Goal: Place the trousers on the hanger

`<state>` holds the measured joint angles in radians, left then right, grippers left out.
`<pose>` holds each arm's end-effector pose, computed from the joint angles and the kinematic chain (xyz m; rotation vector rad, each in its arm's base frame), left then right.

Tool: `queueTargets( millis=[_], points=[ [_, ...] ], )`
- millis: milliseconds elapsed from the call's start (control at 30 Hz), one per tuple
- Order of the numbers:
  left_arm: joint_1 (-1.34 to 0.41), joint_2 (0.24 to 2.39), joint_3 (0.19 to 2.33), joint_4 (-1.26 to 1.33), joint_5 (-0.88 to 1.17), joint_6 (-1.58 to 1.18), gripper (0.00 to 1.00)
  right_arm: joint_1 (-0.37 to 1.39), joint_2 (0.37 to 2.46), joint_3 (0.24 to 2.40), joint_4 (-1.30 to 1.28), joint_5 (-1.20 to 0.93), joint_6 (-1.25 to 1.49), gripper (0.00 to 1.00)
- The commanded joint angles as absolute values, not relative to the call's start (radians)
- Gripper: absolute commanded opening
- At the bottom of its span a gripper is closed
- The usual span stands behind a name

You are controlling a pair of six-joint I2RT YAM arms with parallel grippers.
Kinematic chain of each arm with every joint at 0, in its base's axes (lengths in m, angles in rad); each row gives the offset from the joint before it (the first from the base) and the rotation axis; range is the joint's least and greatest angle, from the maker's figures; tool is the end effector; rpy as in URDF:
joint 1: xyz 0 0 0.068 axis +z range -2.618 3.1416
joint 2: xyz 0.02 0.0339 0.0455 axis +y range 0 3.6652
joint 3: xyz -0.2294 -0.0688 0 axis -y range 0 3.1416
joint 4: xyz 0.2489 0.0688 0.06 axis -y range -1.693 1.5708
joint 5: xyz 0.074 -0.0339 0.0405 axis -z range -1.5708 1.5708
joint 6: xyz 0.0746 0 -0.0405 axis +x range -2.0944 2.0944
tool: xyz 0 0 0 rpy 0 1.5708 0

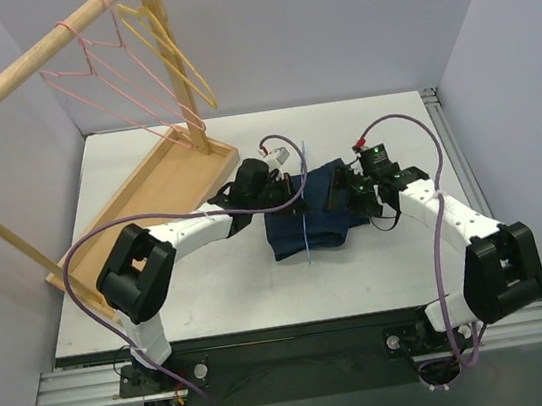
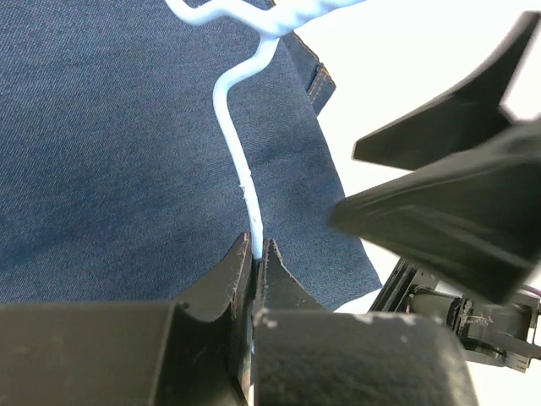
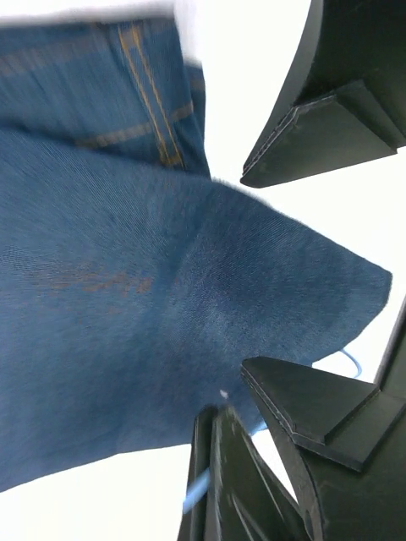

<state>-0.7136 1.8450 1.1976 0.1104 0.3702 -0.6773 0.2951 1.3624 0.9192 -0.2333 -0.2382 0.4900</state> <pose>0.3151 -0.3085 0.1586 0.2868 2.2975 -1.1695 0.3177 0.1150 0.1937 0.0929 2.3147 0.6800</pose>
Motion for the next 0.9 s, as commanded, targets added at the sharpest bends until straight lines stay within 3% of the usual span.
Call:
queueTargets(
  millis=[0,233,333,433,567,633,867],
  points=[
    [-0.709,1.778,1.180,0.155,0.331,-0.675,0.00,0.291,1.472,0.948,-0.265,-0.391,0.508,0.84],
    [-0.718,1.733,1.140,0.186,0.295,-0.658,0.00,0.291,1.558,0.905,-0.206,-0.486,0.580,0.82],
    [-0.718,1.721,1.124,0.192,0.284,-0.658,0.00,0.293,1.568,0.903,-0.195,-0.512,0.595,0.77],
    [-0.718,1.715,1.120,0.192,0.276,-0.654,0.00,0.291,1.560,0.907,-0.178,-0.523,0.600,0.53],
    [-0.719,1.695,1.115,0.163,0.250,-0.603,0.00,0.290,1.557,0.972,-0.187,-0.568,0.604,0.08],
    [-0.721,1.665,1.112,0.114,0.189,-0.531,0.00,0.290,1.549,1.027,-0.253,-0.540,0.551,0.00],
    [-0.718,1.635,1.083,0.081,0.152,-0.485,0.00,0.246,1.537,1.285,-0.376,-0.531,0.390,0.00]
  ],
)
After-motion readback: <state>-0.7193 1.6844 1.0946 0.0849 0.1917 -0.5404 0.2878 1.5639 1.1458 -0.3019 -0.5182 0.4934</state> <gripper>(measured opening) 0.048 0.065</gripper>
